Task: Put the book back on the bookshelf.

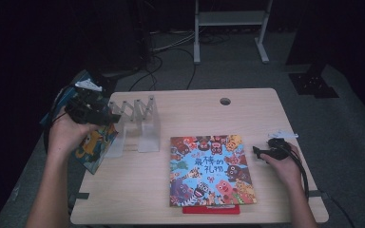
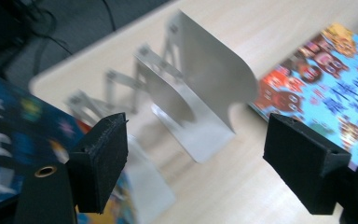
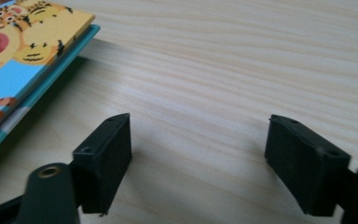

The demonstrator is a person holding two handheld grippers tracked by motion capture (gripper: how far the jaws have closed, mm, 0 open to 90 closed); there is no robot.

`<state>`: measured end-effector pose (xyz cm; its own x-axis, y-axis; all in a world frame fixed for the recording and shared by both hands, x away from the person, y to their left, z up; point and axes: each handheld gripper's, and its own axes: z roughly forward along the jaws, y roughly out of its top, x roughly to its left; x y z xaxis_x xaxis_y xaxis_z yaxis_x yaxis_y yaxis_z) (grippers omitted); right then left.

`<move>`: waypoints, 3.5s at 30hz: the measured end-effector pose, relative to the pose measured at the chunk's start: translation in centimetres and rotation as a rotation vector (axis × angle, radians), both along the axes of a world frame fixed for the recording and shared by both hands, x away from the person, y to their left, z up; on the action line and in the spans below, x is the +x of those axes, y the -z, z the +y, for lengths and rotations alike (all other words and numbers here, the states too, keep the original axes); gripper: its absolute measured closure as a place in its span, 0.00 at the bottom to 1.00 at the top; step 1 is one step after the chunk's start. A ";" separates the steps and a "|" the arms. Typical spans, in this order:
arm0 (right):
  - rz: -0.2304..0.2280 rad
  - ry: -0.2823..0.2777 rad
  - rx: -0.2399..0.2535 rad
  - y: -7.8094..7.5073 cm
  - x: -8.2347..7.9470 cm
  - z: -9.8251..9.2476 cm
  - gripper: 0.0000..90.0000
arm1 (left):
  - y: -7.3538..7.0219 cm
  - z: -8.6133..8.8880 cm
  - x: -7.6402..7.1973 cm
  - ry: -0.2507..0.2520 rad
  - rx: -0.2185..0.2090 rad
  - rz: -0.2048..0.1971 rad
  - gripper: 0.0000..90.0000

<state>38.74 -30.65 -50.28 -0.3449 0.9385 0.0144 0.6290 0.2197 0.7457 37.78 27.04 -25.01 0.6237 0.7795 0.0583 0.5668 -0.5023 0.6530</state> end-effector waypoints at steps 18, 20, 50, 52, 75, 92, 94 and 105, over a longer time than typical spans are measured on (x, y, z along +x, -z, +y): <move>0.004 -0.041 -0.002 -0.4 -1.0 0.8 0.49 | 8.0 -4.6 -3.8 0.083 -0.008 -0.037 0.16; 0.019 -0.041 -0.008 -0.6 -1.1 0.9 0.51 | 8.8 -5.0 -4.1 0.080 -0.018 -0.048 0.16; 0.075 -0.104 0.117 -3.7 0.3 7.2 0.47 | 17.9 -8.1 -2.9 0.265 -0.075 0.053 0.09; 0.088 -0.104 0.113 -3.4 1.5 7.5 0.45 | 17.8 -8.0 -2.9 0.263 -0.078 0.044 0.09; 0.145 -0.266 0.090 -3.7 5.3 13.0 0.39 | 18.5 -8.5 -3.1 0.255 -0.109 0.049 0.09; 0.127 -0.381 0.066 -3.9 6.0 17.2 0.38 | 20.5 -10.3 -3.2 0.292 -0.121 0.150 0.09; 0.111 -0.382 0.034 -4.2 5.4 16.9 0.41 | 20.7 -10.5 -3.3 0.294 -0.121 0.161 0.09; 0.062 -0.390 0.028 -5.5 1.0 11.7 0.42 | 21.0 -11.6 -3.8 0.340 -0.126 0.202 0.09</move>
